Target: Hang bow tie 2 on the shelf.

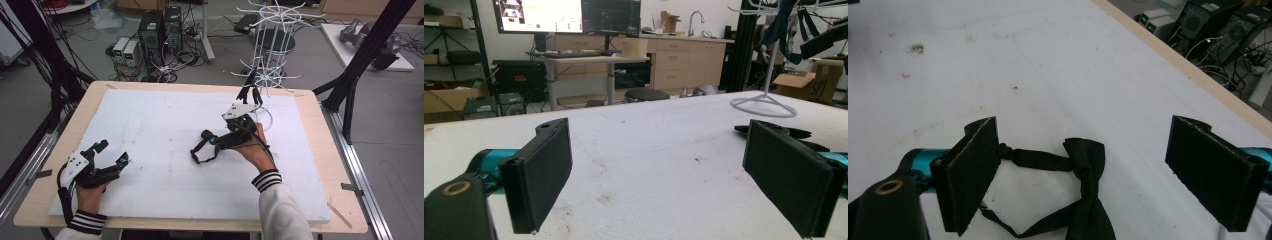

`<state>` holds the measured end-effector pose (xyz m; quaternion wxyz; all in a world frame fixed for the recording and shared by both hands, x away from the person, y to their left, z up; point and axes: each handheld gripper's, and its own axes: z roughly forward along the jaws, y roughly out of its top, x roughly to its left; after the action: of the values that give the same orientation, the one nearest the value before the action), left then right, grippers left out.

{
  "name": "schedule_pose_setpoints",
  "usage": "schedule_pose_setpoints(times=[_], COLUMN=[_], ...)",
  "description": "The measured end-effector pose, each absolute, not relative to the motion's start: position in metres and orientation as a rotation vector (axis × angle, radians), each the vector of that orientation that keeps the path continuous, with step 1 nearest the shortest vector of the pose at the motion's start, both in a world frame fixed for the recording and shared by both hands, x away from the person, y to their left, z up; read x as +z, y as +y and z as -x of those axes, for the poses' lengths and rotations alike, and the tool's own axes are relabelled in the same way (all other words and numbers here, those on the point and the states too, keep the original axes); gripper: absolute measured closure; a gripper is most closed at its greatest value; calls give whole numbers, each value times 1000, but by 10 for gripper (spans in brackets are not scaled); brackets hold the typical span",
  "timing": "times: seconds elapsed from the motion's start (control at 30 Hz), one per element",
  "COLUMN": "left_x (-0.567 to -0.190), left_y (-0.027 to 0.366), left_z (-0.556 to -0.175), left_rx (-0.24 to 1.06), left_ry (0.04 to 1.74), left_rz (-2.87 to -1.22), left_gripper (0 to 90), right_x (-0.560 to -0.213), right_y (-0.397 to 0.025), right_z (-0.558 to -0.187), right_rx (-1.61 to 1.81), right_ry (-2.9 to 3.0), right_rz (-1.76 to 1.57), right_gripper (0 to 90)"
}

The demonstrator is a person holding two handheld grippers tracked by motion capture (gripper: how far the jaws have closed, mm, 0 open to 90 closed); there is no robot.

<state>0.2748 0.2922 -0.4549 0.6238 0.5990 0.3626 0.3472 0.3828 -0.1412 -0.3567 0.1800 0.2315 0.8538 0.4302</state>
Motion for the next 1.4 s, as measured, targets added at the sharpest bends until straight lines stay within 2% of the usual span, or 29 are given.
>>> schedule_pose_setpoints(times=[0.57, 0.93, 1.17, 1.27, 1.4], left_x=[-455, -455, -455, -455, -455], left_y=[292, 292, 292, 293, 293], left_z=[-275, -275, -275, -275, -275], left_rx=[798, 797, 798, 797, 797], left_ry=[833, 831, 831, 831, 831], left_rz=[-1375, -1372, -1373, -1374, -1374], left_gripper=[128, 128, 128, 128, 128], right_x=[-374, -383, -389, -393, -396], right_y=[-126, -116, -110, -110, -111], right_z=[-402, -415, -423, -425, -427], right_rx=[1037, 921, 849, 799, 771], right_ry=[2526, 2614, 2656, 2693, 2707], right_rz=[-726, -784, -798, -808, -815], right_gripper=[164, 220, 279, 349, 391])
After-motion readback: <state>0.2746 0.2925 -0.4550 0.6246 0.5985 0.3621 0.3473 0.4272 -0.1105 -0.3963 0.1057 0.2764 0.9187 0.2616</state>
